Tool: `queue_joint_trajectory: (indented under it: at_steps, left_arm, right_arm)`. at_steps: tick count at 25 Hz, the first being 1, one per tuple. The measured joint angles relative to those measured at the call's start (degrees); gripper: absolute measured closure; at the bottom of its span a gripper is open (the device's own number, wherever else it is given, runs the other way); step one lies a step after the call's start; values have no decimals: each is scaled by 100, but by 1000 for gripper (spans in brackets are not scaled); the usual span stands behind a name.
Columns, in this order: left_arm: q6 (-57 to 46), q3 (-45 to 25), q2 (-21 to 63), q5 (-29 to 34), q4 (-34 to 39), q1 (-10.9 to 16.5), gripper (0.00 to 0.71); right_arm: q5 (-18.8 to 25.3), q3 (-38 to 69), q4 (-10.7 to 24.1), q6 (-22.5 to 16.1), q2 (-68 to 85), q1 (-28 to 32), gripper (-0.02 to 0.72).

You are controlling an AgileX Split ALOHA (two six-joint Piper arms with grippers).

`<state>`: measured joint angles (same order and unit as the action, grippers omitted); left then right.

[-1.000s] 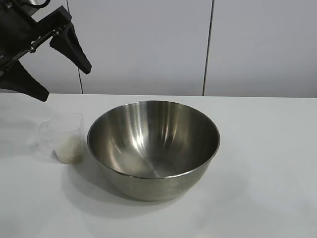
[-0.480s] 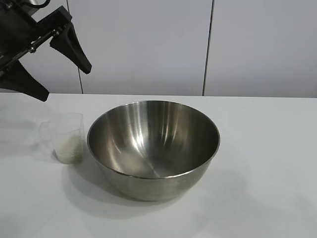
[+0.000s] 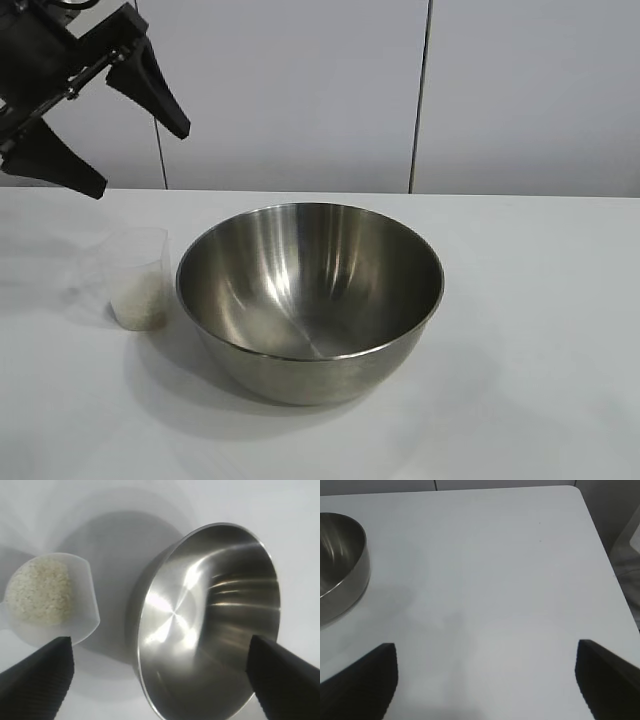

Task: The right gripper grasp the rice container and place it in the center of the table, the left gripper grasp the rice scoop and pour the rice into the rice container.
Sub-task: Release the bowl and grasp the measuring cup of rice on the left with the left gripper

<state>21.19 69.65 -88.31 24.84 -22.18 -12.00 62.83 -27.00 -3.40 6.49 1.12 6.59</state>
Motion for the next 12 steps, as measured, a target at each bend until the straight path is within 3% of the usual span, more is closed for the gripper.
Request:
queue_joint_trajectory:
  at_steps: [4, 8, 12]
  left_arm:
    - [-5, -1535, 670, -2210, 1115, -402, 45]
    - [-5, -3315, 732, -4875, 1254, -416, 45]
    - [-4, -4563, 695, -7209, 1247, -416, 45]
  right_arm:
    - [0, 0, 0, 0, 0, 0, 43]
    - [0, 0, 0, -15, 0, 0, 43]
    - [0, 0, 0, -21, 0, 0, 43]
